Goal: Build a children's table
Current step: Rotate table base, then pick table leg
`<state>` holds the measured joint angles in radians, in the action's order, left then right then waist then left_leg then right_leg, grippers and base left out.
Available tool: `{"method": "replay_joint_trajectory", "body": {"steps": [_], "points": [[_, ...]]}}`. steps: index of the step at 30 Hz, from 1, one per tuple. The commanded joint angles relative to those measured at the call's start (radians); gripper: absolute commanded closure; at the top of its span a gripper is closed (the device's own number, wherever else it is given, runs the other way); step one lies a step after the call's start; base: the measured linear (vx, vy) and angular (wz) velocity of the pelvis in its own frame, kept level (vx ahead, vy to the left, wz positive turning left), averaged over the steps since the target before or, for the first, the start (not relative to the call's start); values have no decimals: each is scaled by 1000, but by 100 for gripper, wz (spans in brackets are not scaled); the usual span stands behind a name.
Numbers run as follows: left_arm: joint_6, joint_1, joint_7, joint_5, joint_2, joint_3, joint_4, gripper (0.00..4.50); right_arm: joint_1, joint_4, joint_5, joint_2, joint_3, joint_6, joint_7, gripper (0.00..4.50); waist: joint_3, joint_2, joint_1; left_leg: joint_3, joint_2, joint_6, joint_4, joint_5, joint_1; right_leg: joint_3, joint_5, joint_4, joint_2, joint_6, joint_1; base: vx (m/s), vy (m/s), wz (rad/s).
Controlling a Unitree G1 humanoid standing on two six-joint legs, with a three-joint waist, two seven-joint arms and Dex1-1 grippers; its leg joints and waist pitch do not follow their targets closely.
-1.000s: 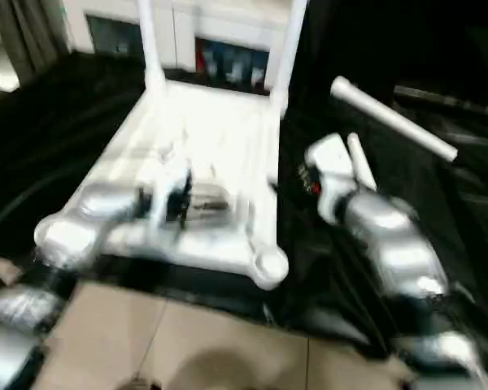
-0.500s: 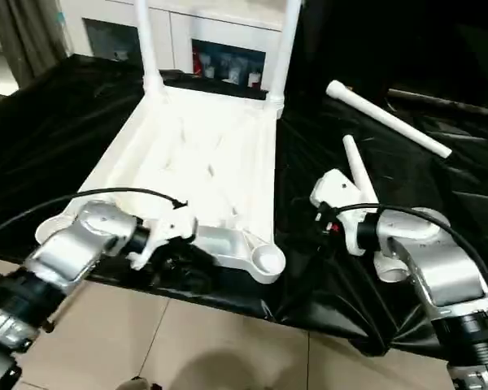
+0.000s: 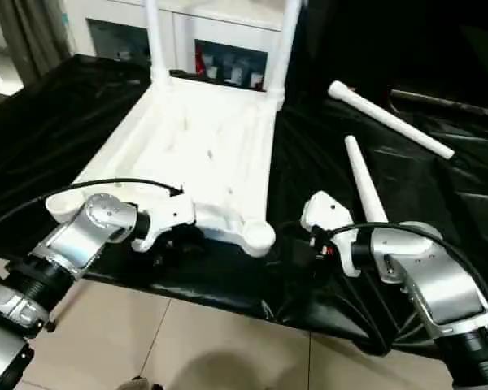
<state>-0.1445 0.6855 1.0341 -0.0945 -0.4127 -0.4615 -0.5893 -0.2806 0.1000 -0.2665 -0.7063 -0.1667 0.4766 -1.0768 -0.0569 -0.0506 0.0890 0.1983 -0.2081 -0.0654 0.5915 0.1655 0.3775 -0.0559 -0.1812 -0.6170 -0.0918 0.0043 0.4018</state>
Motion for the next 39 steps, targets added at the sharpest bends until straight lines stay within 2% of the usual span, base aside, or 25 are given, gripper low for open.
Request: {"method": "replay_joint_trajectory", "body": {"steps": [1,5,8,10,11,13,15,16,17,18,19,20,21,22,24,25,29,30,31,33,34,35,36,39], "points": [[38,22,-59,-9,13,42,-18,270,-2,17,3,8,10,-2,17,54,69,7,3,-17,-25,-5,-69,267,-19,36,-223,78,-46,-180,-42,0,0,0],[131,-8,-184,55,77,139,12,270,22,32,-5,34,27,2,66,54,72,9,9,-15,-26,7,-64,247,-21,36,-168,73,-47,-208,-42,0,0,0],[117,-46,-185,88,80,168,77,270,32,38,0,62,43,5,114,54,73,9,11,-17,-28,9,-65,220,-17,36,-138,65,-49,-211,-46,0,0,0],[72,-89,-199,130,86,209,164,270,39,38,5,93,63,12,173,54,73,8,7,-17,-29,6,-66,210,-15,35,-124,62,-47,-216,-47,0,0,0],[28,-135,-225,184,104,262,253,270,37,26,17,131,89,22,250,54,73,10,5,-15,-28,7,-66,211,-16,35,-124,63,-46,-218,-44,0,0,0],[-24,-191,-274,240,129,324,355,270,18,-14,53,186,129,46,384,54,71,8,-2,-15,-27,-5,-68,207,-11,33,-139,61,-45,-226,-44,0,0,0],[-55,-232,-317,263,140,358,417,270,-15,-58,76,239,175,86,512,54,70,8,-5,-12,-24,-12,-66,218,-17,35,-174,66,-41,-218,-37,0,0,0],[-59,-248,-332,265,142,366,435,270,-35,-80,88,258,194,112,568,54,69,8,-6,-12,-21,-12,-68,224,-15,34,-197,71,-39,-209,-38,0,0,0],[-73,-263,-344,270,143,371,454,270,-58,-105,104,274,211,135,624,54,66,12,-5,-10,-20,-21,-68,250,-22,35,-239,78,-36,-189,-32,0,0,0],[-73,-263,-344,270,143,371,454,270,-58,-105,104,274,211,135,624,54,65,13,-7,-12,-19,-31,-70,259,-21,35,-266,80,-35,-170,-33,0,0,0],[-101,-288,-332,258,132,346,485,270,-122,-185,106,289,262,195,712,54,66,23,-6,-12,-20,-41,-69,270,-29,36,-269,81,-34,-157,-28,0,0,0],[-113,-293,-312,246,122,322,491,264,-162,-241,100,287,291,206,746,37,66,20,-10,-14,-20,-46,-71,269,-26,36,-265,79,-34,-156,-30,0,0,0],[-114,-293,-310,245,121,320,492,261,-165,-246,100,287,293,207,748,28,68,17,-11,-14,-16,-52,-71,266,-23,34,-274,78,-31,-144,-32,0,0,0],[-122,-295,-298,241,117,308,500,261,-186,-277,95,282,304,210,760,21,68,17,-8,-9,-17,-55,-67,267,-30,38,-264,79,-31,-140,-25,0,0,0],[-142,-299,-286,233,113,291,522,261,-220,-327,107,268,307,211,772,11,68,20,-7,-11,-17,-55,-69,255,-26,38,-245,78,-33,-140,-30,0,0,0],[-159,-302,-288,233,116,282,539,261,-258,-385,127,251,303,204,783,11,71,12,-9,-10,-17,-52,-67,219,-20,37,-194,71,-32,-141,-36,0,0,0],[-187,-306,-303,247,127,279,557,261,-321,-492,150,222,293,223,786,11,74,10,-11,-6,-13,-33,-60,167,-15,38,-130,64,-31,-164,-42,0,0,0],[-199,-311,-310,246,126,276,566,261,-340,-536,160,209,283,231,779,11,76,2,-14,-4,-12,-24,-58,152,-14,38,-115,62,-30,-169,-43,0,0,0],[-208,-318,-314,244,124,271,574,261,-353,-570,166,198,276,242,771,11,77,1,-14,-4,-13,-19,-57,139,-13,37,-104,58,-30,-180,-45,0,0,0],[-221,-332,-311,237,110,259,588,261,-383,-631,185,172,262,264,765,11,75,-6,-16,-2,-12,-6,-54,137,-12,37,-114,61,-30,-184,-45,0,0,0],[-234,-344,-305,239,102,255,604,261,-405,-656,192,148,253,304,756,11,75,-10,-16,-2,-13,0,-54,133,-11,36,-126,61,-31,-184,-46,0,0,0],[-241,-349,-303,240,100,254,613,261,-413,-664,194,136,248,323,751,11,75,-8,-17,-1,-12,3,-53,129,-12,37,-132,60,-30,-181,-45,0,0,0],[-248,-353,-300,241,97,252,622,261,-415,-665,197,124,245,344,749,11,75,-15,-18,0,-12,5,-53,125,-11,37,-134,60,-29,-180,-46,0,0,0],[-277,-370,-286,246,84,244,662,261,-395,-634,186,77,243,425,717,11,72,-17,-16,-1,-15,10,-53,129,-12,37,-156,63,-31,-172,-44,0,0,0]]}}
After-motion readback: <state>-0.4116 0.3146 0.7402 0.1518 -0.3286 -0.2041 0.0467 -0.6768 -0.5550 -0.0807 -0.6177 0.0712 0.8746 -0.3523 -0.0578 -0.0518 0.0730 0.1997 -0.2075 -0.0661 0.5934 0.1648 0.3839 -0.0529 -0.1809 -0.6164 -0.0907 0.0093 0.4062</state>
